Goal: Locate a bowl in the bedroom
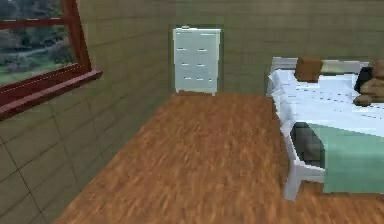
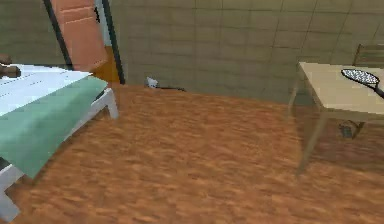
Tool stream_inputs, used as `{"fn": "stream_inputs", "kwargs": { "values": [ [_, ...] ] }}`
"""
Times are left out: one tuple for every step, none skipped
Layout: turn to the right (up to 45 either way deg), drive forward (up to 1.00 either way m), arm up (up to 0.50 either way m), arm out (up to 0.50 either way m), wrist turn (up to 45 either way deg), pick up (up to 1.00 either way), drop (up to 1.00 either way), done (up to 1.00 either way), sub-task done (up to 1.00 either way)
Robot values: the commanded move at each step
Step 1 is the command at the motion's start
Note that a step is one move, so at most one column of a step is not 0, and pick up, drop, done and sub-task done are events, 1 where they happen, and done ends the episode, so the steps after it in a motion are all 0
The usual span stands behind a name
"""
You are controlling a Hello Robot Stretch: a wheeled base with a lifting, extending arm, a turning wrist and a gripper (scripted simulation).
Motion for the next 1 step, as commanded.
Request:
{"fn": "stream_inputs", "kwargs": {
  "values": [
    [45.0, 0.0, 0.0, 0.0, 0.0, 0.0, 0.0, 0.0, 0.0]
  ]
}}
